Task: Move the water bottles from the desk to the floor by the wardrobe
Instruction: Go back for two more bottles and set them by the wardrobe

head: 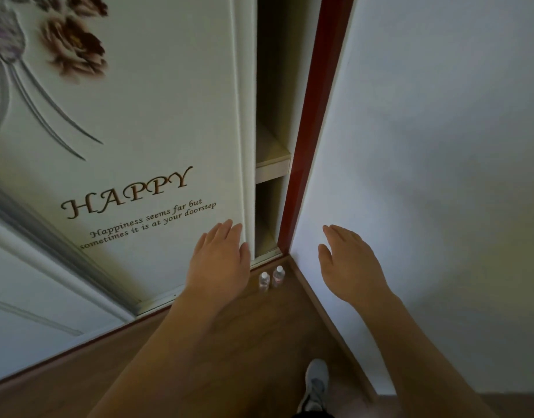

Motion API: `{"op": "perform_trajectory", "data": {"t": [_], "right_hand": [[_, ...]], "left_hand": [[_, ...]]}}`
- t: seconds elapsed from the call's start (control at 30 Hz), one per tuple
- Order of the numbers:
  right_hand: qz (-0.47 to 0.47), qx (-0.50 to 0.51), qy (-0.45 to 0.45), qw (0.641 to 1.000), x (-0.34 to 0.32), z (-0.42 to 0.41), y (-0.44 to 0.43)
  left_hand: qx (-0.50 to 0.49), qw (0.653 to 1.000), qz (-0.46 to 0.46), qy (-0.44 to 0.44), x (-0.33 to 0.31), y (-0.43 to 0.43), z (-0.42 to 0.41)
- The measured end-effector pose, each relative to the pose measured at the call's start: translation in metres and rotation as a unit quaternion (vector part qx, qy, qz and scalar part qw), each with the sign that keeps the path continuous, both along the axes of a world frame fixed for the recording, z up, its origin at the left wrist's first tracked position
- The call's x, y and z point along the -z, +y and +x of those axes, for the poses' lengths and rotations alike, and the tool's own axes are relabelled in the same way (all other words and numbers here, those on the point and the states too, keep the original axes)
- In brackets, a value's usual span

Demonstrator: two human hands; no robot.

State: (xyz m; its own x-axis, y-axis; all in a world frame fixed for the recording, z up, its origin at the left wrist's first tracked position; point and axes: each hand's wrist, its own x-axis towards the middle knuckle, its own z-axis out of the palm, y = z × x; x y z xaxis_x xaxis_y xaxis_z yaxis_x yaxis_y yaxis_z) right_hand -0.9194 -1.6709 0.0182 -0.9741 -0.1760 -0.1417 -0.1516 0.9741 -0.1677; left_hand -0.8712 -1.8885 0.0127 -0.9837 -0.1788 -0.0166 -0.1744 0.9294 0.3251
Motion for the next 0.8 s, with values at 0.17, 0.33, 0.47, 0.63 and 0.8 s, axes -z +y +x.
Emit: {"op": "perform_trajectory", "data": {"t": [0.17, 0.33, 0.47, 0.63, 0.8], "right_hand": [[-0.011, 0.054, 0.007, 0.998, -0.004, 0.054, 0.019], [-0.050, 0.108, 0.070, 0.990, -0.015, 0.109, 0.059], [-0.047, 0.149, 0.097, 0.983, -0.019, 0.155, 0.106], [-0.061, 0.211, 0.113, 0.969, -0.026, 0.220, 0.165], [-0.063, 0.289, 0.112, 0.949, -0.030, 0.303, 0.237]], "left_hand": [[0.053, 0.999, 0.005, 0.003, -0.004, 0.010, 0.024], [0.116, 0.993, 0.008, 0.015, -0.008, 0.048, 0.046], [0.159, 0.987, 0.013, 0.019, -0.015, 0.096, 0.065], [0.214, 0.976, 0.043, -0.009, -0.016, 0.163, 0.097], [0.287, 0.958, 0.022, 0.013, -0.022, 0.243, 0.152]]}}
